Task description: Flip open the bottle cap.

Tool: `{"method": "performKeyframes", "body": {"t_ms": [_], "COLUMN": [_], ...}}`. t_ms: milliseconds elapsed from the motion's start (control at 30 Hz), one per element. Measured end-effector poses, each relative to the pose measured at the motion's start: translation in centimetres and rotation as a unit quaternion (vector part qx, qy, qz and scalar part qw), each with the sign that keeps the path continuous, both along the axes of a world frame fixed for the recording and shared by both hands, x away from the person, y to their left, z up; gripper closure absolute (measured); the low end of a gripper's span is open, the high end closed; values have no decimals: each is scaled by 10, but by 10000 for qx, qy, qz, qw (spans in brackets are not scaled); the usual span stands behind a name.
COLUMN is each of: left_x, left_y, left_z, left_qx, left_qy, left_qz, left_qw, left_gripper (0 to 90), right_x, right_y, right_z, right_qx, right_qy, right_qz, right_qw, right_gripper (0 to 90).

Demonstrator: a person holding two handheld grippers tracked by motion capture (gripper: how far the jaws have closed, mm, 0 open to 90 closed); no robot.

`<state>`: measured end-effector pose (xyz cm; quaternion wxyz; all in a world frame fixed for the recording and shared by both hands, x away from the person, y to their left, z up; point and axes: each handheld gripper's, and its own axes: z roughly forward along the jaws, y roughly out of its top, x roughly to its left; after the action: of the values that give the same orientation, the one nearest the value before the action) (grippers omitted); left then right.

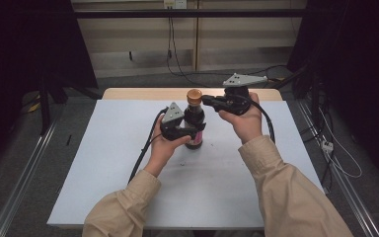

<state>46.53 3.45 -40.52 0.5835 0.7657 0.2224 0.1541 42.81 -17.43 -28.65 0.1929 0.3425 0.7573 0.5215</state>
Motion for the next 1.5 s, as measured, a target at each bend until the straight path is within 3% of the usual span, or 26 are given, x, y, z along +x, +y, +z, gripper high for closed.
{"method": "performKeyframes", "body": {"t_ms": [400,667,833,1500], "left_x": [0,0,0,-2], "left_y": [1,1,1,0], "left_z": [0,0,0,0], "left_qx": [4,34,39,39], "left_qy": [13,14,13,64], "left_qz": [-7,13,20,151], "left_qw": [10000,10000,10000,9999], "left_gripper": [305,310,316,325], "right_x": [0,1,1,1], "right_y": [3,3,3,5], "right_z": [2,4,7,7], "right_qx": [-263,-163,-288,-276], "right_qy": [-108,-58,-37,-72], "right_qz": [38,88,138,121], "right_qw": [9996,9998,9995,9995], "right_gripper": [900,900,900,900]}}
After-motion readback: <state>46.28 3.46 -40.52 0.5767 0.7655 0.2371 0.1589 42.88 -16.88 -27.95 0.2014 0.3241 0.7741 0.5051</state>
